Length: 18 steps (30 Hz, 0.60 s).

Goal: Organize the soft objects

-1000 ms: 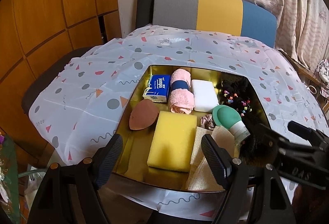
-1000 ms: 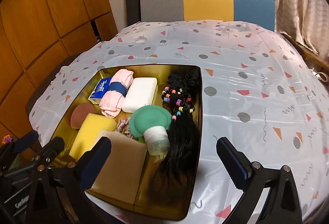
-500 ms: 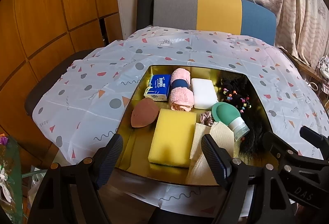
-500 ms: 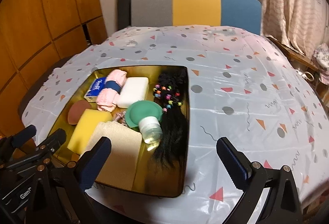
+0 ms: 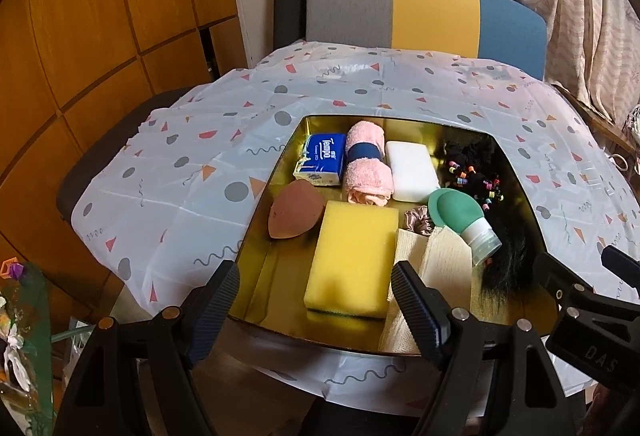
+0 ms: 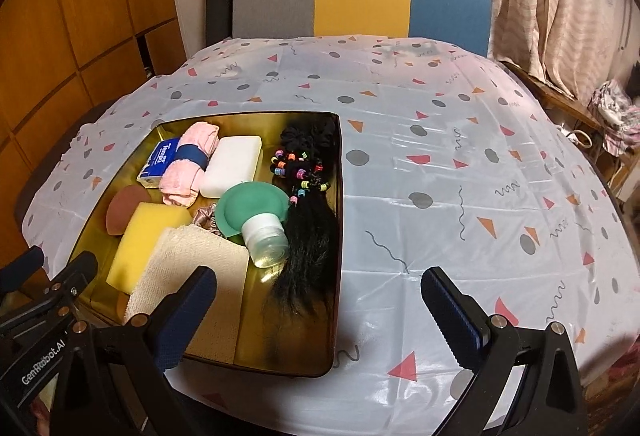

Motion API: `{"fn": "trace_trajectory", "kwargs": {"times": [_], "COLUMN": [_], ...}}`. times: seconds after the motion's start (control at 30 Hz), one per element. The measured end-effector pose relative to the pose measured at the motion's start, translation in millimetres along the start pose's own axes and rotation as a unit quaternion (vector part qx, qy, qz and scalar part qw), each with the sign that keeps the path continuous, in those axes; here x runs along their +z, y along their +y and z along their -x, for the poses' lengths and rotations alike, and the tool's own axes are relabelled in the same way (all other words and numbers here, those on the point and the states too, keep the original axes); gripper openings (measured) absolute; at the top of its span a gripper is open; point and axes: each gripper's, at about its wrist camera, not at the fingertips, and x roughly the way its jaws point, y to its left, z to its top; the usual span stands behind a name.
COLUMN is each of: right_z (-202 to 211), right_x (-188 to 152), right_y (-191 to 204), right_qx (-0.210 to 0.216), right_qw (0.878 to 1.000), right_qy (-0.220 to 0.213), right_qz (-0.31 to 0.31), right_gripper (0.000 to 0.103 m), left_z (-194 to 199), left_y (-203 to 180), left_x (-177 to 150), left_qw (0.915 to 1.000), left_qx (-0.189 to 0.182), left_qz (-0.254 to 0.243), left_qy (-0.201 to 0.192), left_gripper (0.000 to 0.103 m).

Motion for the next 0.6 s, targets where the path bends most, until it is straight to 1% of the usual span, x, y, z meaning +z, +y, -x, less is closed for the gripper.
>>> {"fn": "trace_trajectory", "kwargs": {"times": [0.17,0.6], "right_z": [-1.8,2.4], "right_x": [-0.7,0.0], "right_y": [0.5,2.1], "right_qx": [0.003,0.005], "right_qw": [1.0,1.0], "right_qy": [0.008,0.004], "right_qz": [-0.002,0.0], "right_gripper": [0.103,0.103], "left_z": [0.5,-0.1], "left_y": [0.5,2.0], "left_x": [-0.1,-0.2], "left_qw": [1.0,1.0], "left_qx": [0.0,0.0], "left_qz": [0.002,0.002], "left_qy": [0.0,0.004], "left_gripper": [0.08,0.08]}}
